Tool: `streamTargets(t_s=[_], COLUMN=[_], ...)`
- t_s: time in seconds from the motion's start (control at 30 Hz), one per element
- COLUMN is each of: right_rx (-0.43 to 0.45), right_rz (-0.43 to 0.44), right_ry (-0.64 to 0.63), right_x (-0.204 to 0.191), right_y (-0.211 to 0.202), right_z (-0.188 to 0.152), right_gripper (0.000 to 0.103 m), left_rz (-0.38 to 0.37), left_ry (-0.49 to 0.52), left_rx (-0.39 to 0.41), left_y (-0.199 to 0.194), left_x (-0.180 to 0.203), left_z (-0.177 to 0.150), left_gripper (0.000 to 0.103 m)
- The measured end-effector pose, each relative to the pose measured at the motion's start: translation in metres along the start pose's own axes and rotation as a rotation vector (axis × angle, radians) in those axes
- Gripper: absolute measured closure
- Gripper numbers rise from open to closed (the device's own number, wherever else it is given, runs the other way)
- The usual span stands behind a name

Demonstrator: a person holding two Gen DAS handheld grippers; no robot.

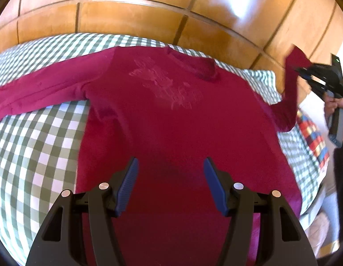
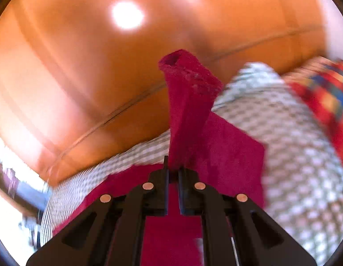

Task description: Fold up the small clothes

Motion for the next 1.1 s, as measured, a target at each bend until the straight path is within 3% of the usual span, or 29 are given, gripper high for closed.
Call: streamTargets(t_s=[0.2, 0.23, 0.27, 0.3, 0.33, 0.43, 0.73, 0.83, 0.97, 1.07, 1.1], right_rx=[-0.171, -0.192, -0.201, -0.196, -0.183, -0.185, -0.188, -0.197, -0.189, -0.174, -0.169], right_rz=[0.21, 0.229, 0.248, 0.258, 0.255, 0.221, -0.093, -0.15, -0.177, -0.202, -0.218], right_ry=[-0.16, -0.173, -0.173, -0.167, -0.162, -0.133, -0.01, 0.039, 0.025, -0.004, -0.016], right_x=[-0.144, -0.157, -0.165, -0.166, -0.162, -0.126, 0.064, 0.098, 0.103, 0.098, 0.098], right_y=[0.071, 0.075, 0.078, 0.075, 0.072, 0.054, -0.014, -0.021, -0.009, 0.011, 0.019], right_z=[-0.073, -0.084, -0.092, -0.096, -0.099, -0.108, -0.147, -0.159, -0.161, -0.153, -0.149], right_gripper=[0.096, 0.091, 0.073, 0.062, 0.054, 0.052, 0.048, 0.048, 0.046, 0.044, 0.044], left_rz=[-0.032, -0.029, -0.026, -0.027, -0.028, -0.025, 0.042, 0.05, 0.068, 0.096, 0.093], left_ry=[-0.071, -0.076, -0.088, -0.097, -0.105, -0.132, -0.227, -0.257, -0.253, -0.219, -0.21], left_rx=[0.032, 0.036, 0.039, 0.04, 0.044, 0.048, 0.021, 0.012, -0.009, -0.037, -0.048], left_y=[-0.007, -0.006, -0.005, -0.004, -0.004, 0.004, 0.052, 0.071, 0.097, 0.115, 0.119], left_x=[-0.014, -0.017, -0.021, -0.024, -0.027, -0.038, -0.07, -0.078, -0.081, -0.079, -0.076], left_z=[0.025, 0.03, 0.035, 0.038, 0.042, 0.055, 0.095, 0.112, 0.124, 0.126, 0.126], left_gripper=[0.043, 0.043, 0.043, 0.043, 0.043, 0.043, 0.043, 0.043, 0.045, 0.068, 0.083])
Point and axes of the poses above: each gripper's, at about its wrist camera, not at the fingertips, and y roughly the way its jaws point, x to its right, z to its top, the point moved 10 cm from there along y, roughly the way its jaws point, and after that the axes turned 5 degrees about x, right-handed, at the moved point
